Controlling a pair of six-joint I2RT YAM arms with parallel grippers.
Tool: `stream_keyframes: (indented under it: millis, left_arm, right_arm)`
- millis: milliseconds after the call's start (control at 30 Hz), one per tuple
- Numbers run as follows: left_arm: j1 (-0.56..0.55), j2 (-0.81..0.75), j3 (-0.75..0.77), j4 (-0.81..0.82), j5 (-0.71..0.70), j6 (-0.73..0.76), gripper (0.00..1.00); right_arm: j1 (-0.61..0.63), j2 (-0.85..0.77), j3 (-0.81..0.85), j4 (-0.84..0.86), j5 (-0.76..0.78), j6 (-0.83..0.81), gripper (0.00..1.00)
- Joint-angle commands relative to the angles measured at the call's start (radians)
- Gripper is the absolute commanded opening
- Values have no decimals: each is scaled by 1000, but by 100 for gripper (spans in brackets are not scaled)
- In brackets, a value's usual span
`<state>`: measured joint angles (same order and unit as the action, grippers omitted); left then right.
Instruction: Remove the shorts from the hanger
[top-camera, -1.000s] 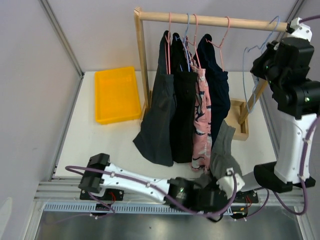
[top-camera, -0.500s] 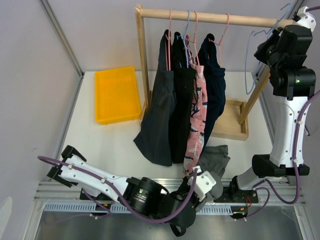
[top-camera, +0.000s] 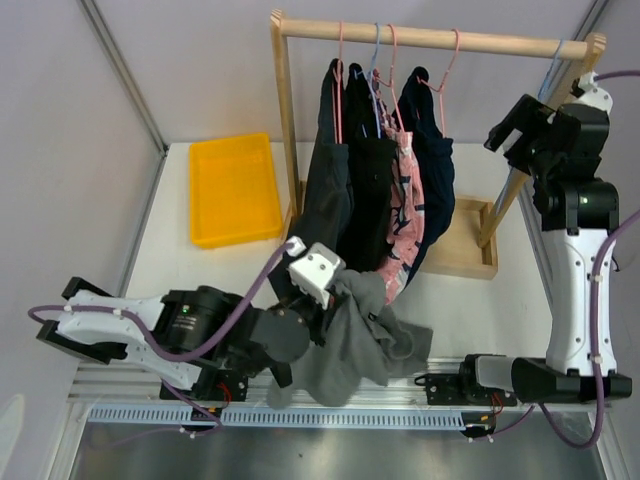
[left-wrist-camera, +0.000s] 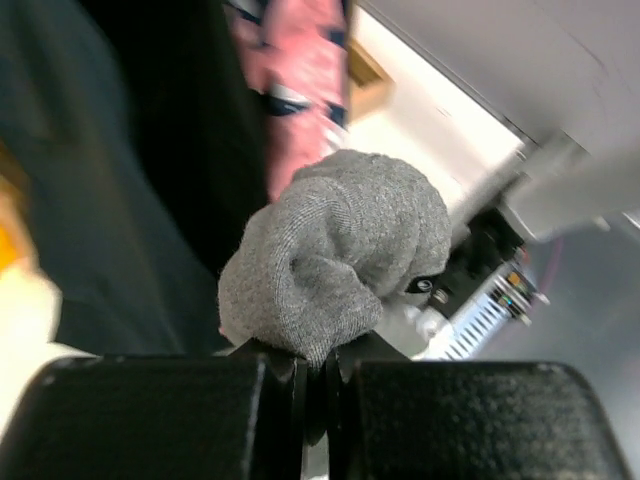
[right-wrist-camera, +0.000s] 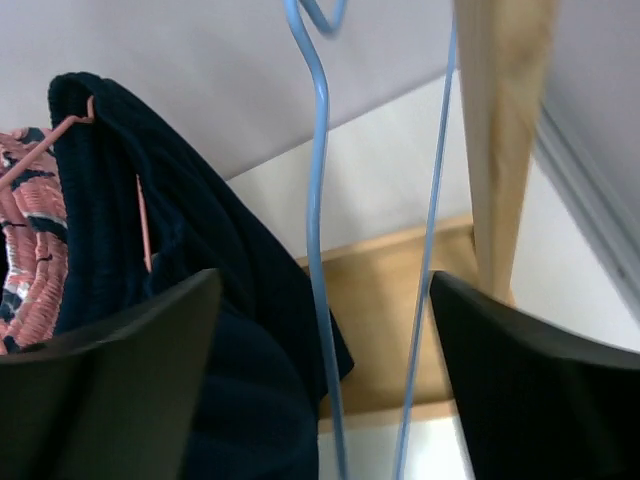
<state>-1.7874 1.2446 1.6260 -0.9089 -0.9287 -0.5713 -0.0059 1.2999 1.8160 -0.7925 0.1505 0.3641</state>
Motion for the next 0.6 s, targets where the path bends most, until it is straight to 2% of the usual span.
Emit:
stream_keyframes:
  millis: [0,133,233,333,367,433,467,533,567]
  left_arm:
    - [60,-23,87,-41,-82,86,0]
    - [149,-77,166,-24,-94,221,0]
    - [267,-108,240,19,-76,338,0]
    - [428,-97,287,44,-10,433,0]
    - [529,-90,294,47,16,450,0]
    - [645,-64,307,48,141,471,0]
    - [758,-56,305,62,186,478,0]
    - [862,-39,304,77,292,484,0]
    - [963,-33,310,91,329,484,0]
  right_arm:
    - [-16,-77,-43,-50,-3,-10,100]
    - [-16,-169,-106,-70,33,-24,99]
    - [-17,-249,-159,-89,69,-33,99]
    - [-17,-324,-199,-102,83,-34,99]
    - [-17,-336,-204,-108,89,-34,99]
    - [-17,-373,-205,-126,89,-30,99]
    - [-17,-382,-205,-132,81,-28,100]
    - [-17,-401,-205,-151,74,-24,99]
    - [-17,-422,-210,-160,67,-24,99]
